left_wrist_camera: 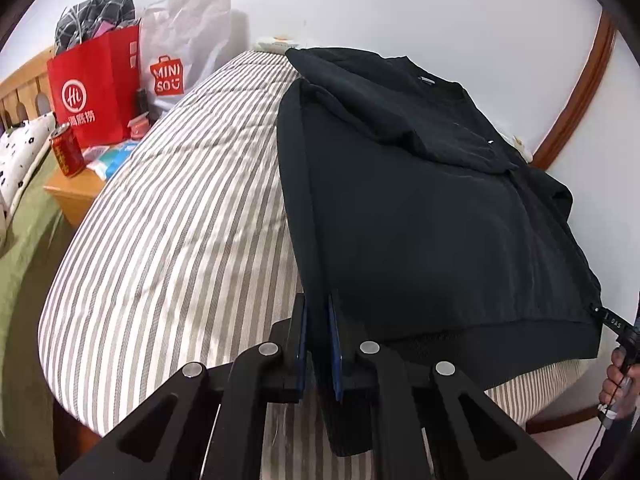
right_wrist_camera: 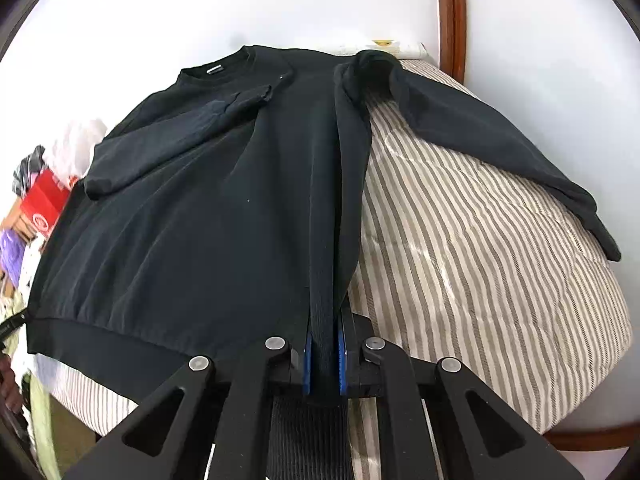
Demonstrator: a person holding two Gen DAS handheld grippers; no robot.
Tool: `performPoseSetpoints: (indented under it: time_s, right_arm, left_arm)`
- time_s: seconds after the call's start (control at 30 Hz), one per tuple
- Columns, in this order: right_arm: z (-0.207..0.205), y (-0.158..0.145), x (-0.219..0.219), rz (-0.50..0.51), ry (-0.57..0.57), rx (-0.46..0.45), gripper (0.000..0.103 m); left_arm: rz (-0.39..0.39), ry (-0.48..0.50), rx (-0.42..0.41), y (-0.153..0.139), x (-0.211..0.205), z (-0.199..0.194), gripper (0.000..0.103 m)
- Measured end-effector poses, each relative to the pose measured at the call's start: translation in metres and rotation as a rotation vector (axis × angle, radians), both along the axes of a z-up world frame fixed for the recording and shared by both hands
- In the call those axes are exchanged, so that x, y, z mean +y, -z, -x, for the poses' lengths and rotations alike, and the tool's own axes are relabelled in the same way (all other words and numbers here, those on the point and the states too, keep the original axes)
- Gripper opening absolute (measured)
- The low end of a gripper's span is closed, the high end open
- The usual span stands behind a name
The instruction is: Fold small clothes
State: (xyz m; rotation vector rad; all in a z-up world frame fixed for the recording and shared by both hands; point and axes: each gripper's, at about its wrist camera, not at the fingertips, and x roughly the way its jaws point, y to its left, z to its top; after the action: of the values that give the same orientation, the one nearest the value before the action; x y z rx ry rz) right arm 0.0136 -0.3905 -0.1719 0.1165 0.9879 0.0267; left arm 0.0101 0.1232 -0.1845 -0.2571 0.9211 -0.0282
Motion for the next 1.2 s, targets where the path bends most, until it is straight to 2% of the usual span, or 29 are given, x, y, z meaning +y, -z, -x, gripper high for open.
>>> performPoseSetpoints:
  time_s: [0.17,0.2,0.3,0.37,0.43,0.47,0.63,0.73,0.83,1.0,1.2]
  right_arm:
    - [0.000,0.003,0.001,0.012,0.004,0.020,0.010]
    - [-0.005,0.004,0.001,0.021,0.006,0.030,0.012]
    - [-0.021,-0.002,0.001,0.068,0.015,0.054,0.017]
    - [-0.024,-0.014,0.004,0.104,0.021,0.028,0.027]
    - [-0.034,-0.028,0.007,0.133,0.027,-0.011,0.047]
    - [-0.042,-0.037,0.010,0.144,0.026,-0.041,0.049]
    - [-0.102,-0.059,0.034,0.130,-0.029,-0.094,0.050]
    - [-0.138,-0.061,0.050,0.121,-0.058,-0.108,0.050]
    - [-0.182,-0.059,0.064,0.102,-0.089,-0.106,0.050]
    - [-0.257,-0.036,0.083,0.088,-0.111,-0.066,0.050]
    - [-0.318,0.001,0.089,0.058,-0.102,-0.020,0.050]
  left_arm:
    - [-0.009,0.016,0.023,0.003,-0.001,0.001,0.011]
    - [-0.012,0.020,0.024,0.001,-0.002,0.000,0.014]
    - [-0.055,0.010,0.013,-0.006,-0.003,-0.003,0.017]
    - [-0.072,0.003,-0.005,-0.012,-0.002,-0.006,0.021]
    - [-0.077,-0.007,-0.009,-0.017,0.000,-0.014,0.031]
    - [-0.075,-0.009,-0.014,-0.019,0.002,-0.020,0.033]
    - [-0.066,-0.026,-0.016,-0.027,0.006,-0.055,0.039]
    - [-0.064,-0.033,-0.016,-0.030,0.007,-0.080,0.049]
    - [-0.087,-0.039,-0.026,-0.033,0.009,-0.106,0.049]
    - [-0.114,-0.063,-0.014,-0.030,0.015,-0.146,0.050]
    - [-0.125,-0.086,0.022,-0.014,0.021,-0.186,0.050]
